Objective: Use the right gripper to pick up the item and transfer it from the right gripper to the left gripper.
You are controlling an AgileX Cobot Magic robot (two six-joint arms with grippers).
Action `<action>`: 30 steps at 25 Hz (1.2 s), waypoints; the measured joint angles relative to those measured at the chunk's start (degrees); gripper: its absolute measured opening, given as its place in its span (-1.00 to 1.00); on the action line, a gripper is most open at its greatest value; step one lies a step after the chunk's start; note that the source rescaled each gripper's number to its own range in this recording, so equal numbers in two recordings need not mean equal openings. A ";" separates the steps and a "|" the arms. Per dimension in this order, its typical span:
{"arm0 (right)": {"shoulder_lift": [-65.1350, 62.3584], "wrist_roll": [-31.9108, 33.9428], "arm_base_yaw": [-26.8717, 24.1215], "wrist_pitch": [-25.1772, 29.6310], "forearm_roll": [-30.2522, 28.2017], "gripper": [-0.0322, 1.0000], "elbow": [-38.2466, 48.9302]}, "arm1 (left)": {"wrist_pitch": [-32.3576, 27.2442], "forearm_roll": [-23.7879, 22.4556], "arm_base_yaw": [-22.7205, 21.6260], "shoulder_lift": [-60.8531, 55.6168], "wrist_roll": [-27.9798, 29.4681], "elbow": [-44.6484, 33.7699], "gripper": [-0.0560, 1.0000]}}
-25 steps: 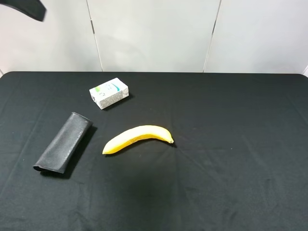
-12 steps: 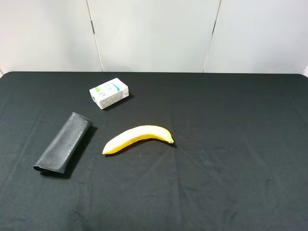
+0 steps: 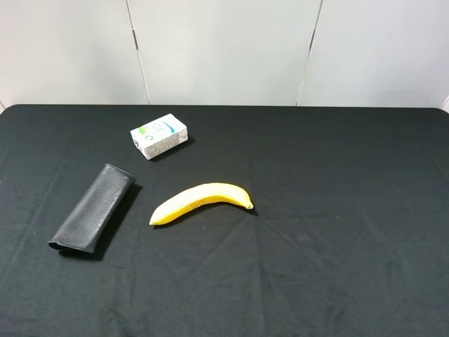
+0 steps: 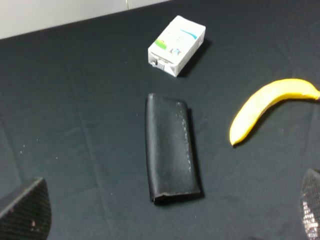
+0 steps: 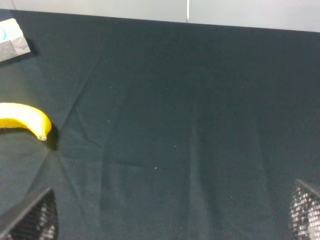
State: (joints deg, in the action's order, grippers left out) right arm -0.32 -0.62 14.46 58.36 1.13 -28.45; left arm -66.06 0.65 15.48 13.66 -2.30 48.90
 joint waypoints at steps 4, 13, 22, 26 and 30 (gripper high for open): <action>0.00 0.00 0.00 0.00 0.00 1.00 0.00 | 1.03 0.00 0.00 -9.13 0.00 -5.50 0.98; 0.00 0.00 0.00 0.06 0.00 1.00 0.00 | 3.11 0.07 0.00 -14.03 -0.35 -15.43 0.94; 0.00 0.00 0.00 0.06 0.00 1.00 0.00 | 5.16 0.07 0.00 -14.03 -0.34 -20.47 0.93; 0.00 0.00 0.00 0.06 0.00 1.00 0.00 | 5.21 0.07 0.00 -14.03 -0.34 -20.47 0.93; 0.00 0.00 -0.19 0.06 0.00 1.00 0.00 | 5.21 0.07 0.00 -14.03 -0.34 -20.47 0.92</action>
State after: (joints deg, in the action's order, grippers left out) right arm -0.32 -0.62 14.27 58.42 1.13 -28.45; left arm -60.85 0.72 15.48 -0.38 -2.64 28.43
